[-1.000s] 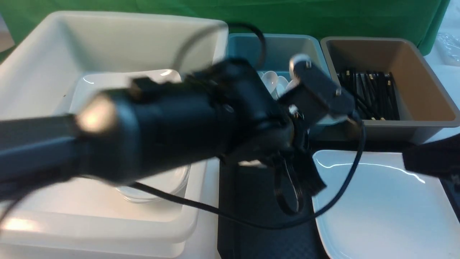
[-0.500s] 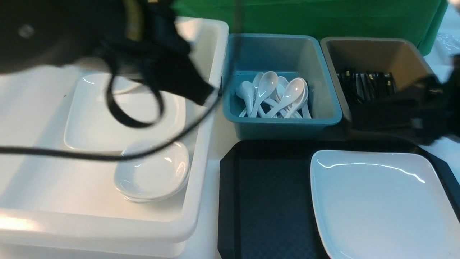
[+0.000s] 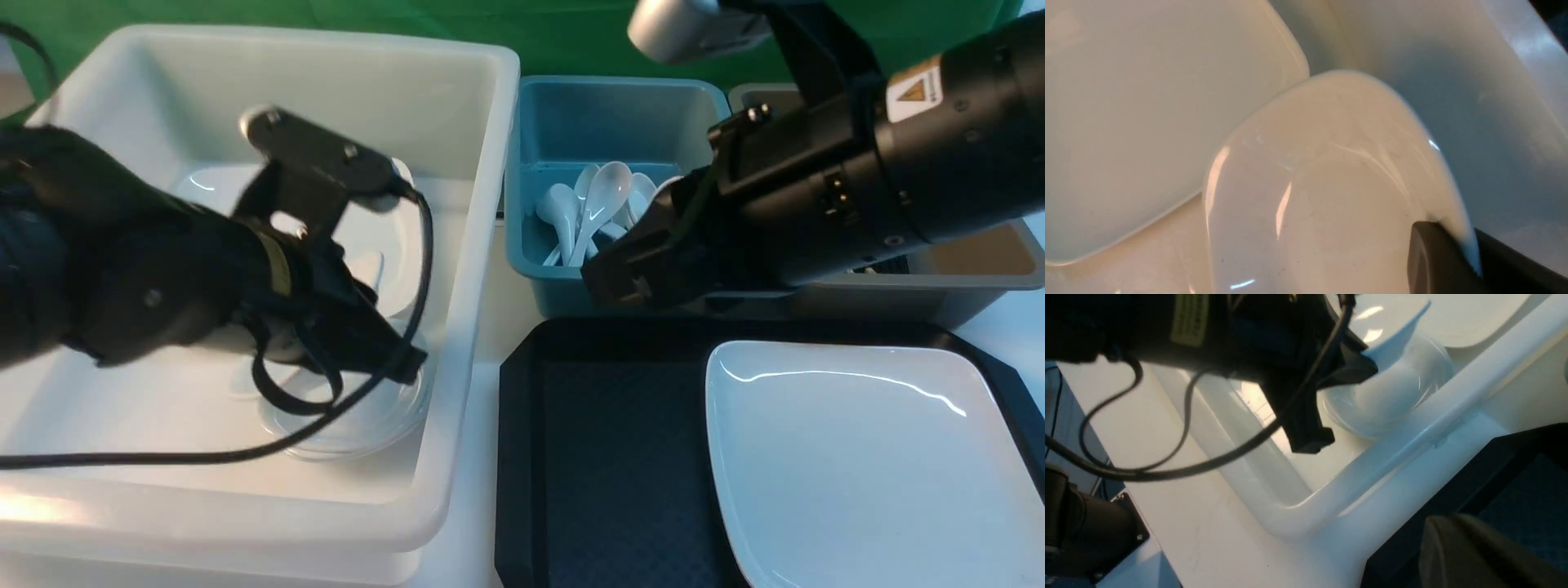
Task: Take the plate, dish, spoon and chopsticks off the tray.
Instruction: Use the left arm to put the small plate into the large storage box on the left, then use the left arm to grab a plate from the dinner plate
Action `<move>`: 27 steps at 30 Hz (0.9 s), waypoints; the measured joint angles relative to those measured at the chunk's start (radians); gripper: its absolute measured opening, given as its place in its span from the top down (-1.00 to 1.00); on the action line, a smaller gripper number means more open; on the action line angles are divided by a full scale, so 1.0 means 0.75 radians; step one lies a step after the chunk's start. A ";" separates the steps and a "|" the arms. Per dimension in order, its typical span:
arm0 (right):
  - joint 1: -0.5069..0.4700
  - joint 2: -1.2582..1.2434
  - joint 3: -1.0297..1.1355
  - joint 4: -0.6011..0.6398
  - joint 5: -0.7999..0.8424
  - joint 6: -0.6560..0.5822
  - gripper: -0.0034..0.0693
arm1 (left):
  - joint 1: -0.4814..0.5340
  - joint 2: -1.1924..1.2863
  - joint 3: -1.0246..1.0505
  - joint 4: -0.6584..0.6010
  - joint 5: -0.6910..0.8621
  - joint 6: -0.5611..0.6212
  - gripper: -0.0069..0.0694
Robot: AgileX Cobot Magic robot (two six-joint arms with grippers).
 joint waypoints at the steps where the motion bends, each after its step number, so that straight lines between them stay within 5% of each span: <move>1: 0.000 0.002 -0.001 0.000 -0.006 0.002 0.85 | 0.000 0.018 0.001 0.000 -0.005 0.000 0.75; 9: 0.000 0.003 -0.005 0.000 -0.018 0.004 0.85 | 0.000 0.147 0.006 0.016 -0.025 0.004 0.56; 20: -0.026 -0.008 -0.007 -0.111 -0.014 0.031 0.85 | 0.000 0.005 -0.078 -0.075 0.079 0.021 -0.44; 24: -0.112 -0.054 -0.007 -0.153 0.017 0.032 0.84 | 0.000 -0.054 -0.146 -0.211 0.103 0.035 -0.40; 27: -0.264 -0.148 -0.012 -0.294 0.140 0.034 0.83 | -0.017 -0.061 -0.277 -0.396 0.150 0.116 0.11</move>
